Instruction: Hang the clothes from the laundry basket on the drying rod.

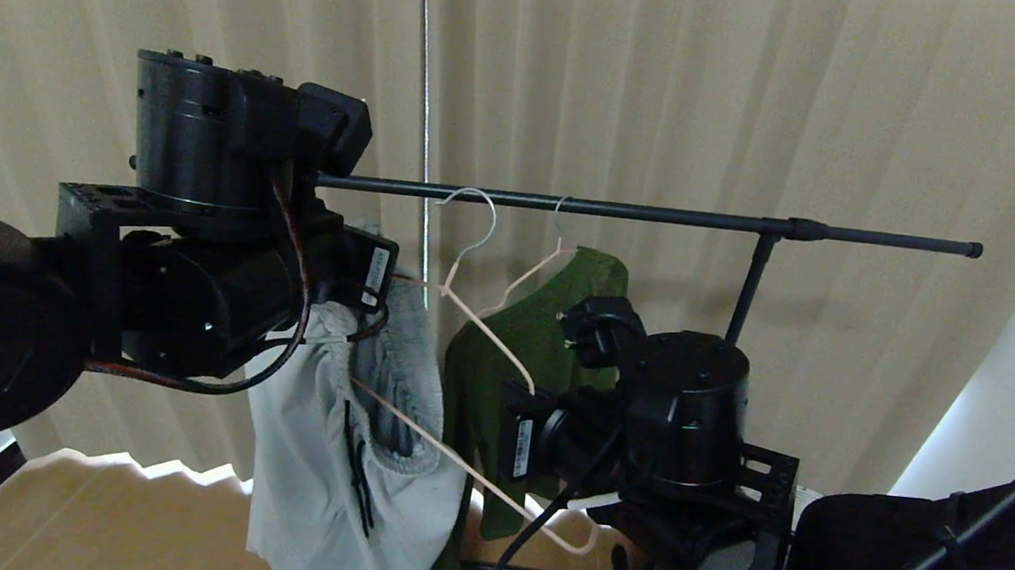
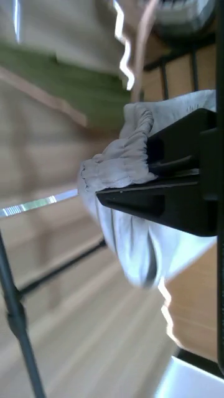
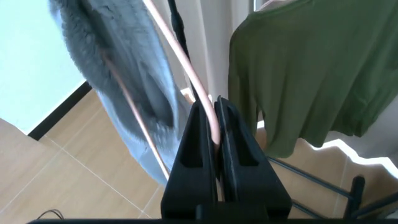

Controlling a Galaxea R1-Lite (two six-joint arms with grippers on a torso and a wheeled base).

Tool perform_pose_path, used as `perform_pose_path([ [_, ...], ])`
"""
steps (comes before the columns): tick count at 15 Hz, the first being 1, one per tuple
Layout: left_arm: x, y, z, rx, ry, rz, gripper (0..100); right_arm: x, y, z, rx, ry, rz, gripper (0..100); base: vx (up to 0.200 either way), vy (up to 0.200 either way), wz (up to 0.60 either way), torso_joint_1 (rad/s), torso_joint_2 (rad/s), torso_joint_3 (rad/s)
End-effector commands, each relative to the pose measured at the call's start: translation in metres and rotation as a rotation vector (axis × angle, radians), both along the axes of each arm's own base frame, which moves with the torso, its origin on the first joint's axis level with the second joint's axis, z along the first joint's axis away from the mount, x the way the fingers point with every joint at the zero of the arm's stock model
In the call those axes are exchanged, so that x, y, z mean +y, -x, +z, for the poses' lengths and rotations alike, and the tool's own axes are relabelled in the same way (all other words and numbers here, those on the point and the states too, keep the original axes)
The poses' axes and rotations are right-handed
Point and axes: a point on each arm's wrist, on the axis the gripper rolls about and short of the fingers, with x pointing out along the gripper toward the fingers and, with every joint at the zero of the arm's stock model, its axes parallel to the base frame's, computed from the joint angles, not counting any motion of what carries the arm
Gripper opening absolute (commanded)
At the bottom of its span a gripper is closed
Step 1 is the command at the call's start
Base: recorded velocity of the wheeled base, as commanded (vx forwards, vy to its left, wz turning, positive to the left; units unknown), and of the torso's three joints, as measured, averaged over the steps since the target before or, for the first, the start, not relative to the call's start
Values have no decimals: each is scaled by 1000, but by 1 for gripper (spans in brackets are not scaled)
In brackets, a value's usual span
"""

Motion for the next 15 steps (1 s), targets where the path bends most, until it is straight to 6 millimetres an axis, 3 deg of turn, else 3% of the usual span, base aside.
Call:
perform_pose_path([
  [1,-10,25,3,-6,3,-85,0,3,-2,-1,-2,1,1,0,0,0,0,0,0,0],
  [6,-14,34,-10,42,2,-186,0,2,1,3,-14,0,9,0,0,0,0,0,0,0],
  [15,1,51,-26,88,-21,-215,0,-3,10,25,-98,-16,34,0,0,0,0,0,0,0],
])
